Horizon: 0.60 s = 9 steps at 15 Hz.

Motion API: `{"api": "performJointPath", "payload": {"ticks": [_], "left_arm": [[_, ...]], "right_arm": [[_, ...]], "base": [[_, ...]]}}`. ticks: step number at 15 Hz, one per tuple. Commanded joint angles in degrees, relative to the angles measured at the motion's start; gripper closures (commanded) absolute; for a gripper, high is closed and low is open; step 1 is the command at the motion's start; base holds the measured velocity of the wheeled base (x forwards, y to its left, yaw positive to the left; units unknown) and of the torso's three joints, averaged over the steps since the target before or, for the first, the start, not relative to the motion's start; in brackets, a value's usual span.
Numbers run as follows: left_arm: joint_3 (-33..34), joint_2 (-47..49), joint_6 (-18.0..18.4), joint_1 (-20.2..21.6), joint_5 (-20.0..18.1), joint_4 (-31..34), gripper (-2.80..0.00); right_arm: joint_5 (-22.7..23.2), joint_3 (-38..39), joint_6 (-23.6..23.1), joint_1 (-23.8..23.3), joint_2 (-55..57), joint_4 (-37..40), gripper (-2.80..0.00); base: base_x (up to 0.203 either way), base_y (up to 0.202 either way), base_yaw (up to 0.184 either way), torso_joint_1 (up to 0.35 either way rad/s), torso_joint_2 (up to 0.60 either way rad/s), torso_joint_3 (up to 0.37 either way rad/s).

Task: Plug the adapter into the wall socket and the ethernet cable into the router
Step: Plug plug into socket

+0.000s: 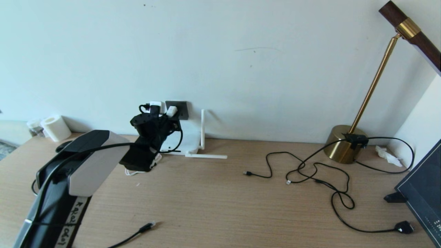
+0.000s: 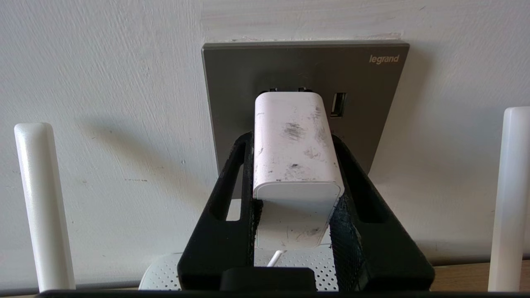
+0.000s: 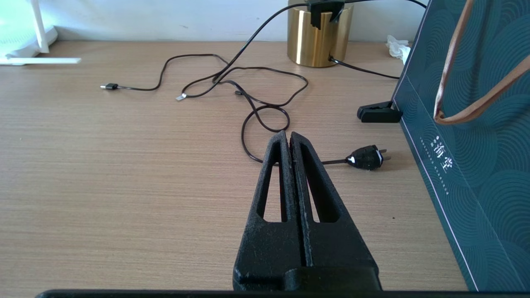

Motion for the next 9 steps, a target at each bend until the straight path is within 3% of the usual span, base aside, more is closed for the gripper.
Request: {"api": "performJointPath", "payload": {"ticks": [1, 9], "left_arm": [[-0.1, -0.8, 0.0, -0.1, 0.0, -0.6, 0.0], [0.3, -2.7, 0.0, -0.2, 0.1, -0.7, 0.0]], "right_arm": [[0.0, 0.0, 0.0, 0.0, 0.0, 0.0, 0.0], [0.0, 0.0, 0.0, 0.0, 0.0, 0.0, 0.0]], "base": [[0.0, 0.0, 0.0, 0.0, 0.0, 0.0], [0.0, 0.0, 0.0, 0.0, 0.0, 0.0]]}}
